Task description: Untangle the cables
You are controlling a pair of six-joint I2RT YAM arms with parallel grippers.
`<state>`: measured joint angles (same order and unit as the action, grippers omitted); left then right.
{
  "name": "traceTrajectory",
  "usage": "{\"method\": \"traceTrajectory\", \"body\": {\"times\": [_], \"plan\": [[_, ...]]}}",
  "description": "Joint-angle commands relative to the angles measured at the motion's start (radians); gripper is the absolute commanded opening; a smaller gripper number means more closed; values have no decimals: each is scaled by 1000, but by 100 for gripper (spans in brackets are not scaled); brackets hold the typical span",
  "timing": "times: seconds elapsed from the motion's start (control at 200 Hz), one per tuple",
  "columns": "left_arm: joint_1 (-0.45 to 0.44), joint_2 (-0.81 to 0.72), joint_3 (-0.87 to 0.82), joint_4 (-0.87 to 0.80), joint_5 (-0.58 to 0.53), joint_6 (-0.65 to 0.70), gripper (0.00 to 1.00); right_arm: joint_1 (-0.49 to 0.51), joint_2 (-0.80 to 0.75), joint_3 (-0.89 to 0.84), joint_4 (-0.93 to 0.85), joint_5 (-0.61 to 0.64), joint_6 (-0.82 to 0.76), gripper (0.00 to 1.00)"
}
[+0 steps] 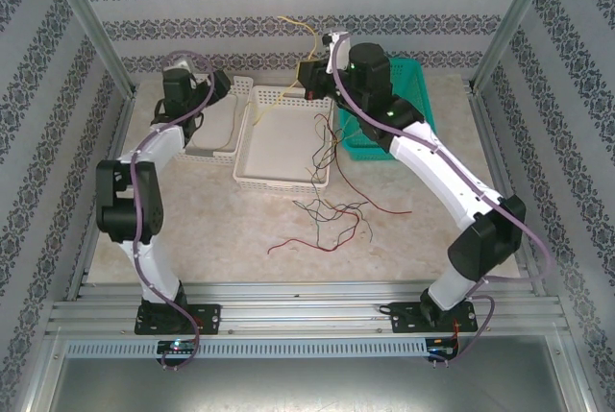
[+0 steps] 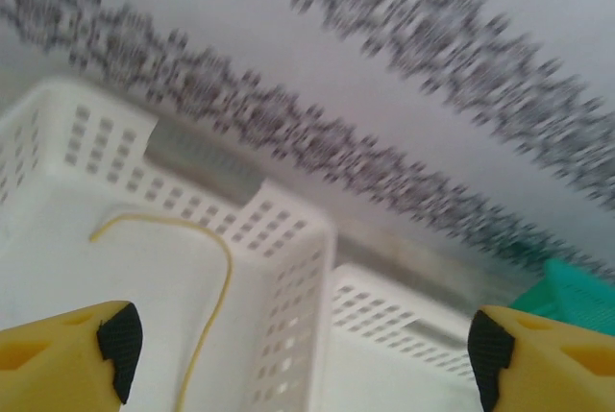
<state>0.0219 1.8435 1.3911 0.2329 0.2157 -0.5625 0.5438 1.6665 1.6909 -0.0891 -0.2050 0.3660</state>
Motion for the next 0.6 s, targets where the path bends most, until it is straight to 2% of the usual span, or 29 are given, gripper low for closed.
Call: {"method": "traceTrajectory", "body": {"times": [0.0, 0.1, 0.24, 0.395, 0.545, 0.595], "plan": [[10, -116, -28, 68, -26, -15, 95, 17, 51, 87, 2, 20, -13, 0], [13, -196, -48, 42, -57, -61, 97, 34, 147, 191, -45, 17, -26, 0], [12, -339, -90, -85, -122, -96, 100, 54, 323, 388, -118, 18, -43, 0], [10, -509, -150, -252, -185, -91, 100, 73, 578, 722, -274, 48, -72, 0], [7, -710, -253, -389, -262, -110, 100, 86, 867, 1141, -445, 112, -98, 0], [7, -771, -285, -432, -273, -119, 100, 86, 928, 1208, -459, 120, -81, 0]]}}
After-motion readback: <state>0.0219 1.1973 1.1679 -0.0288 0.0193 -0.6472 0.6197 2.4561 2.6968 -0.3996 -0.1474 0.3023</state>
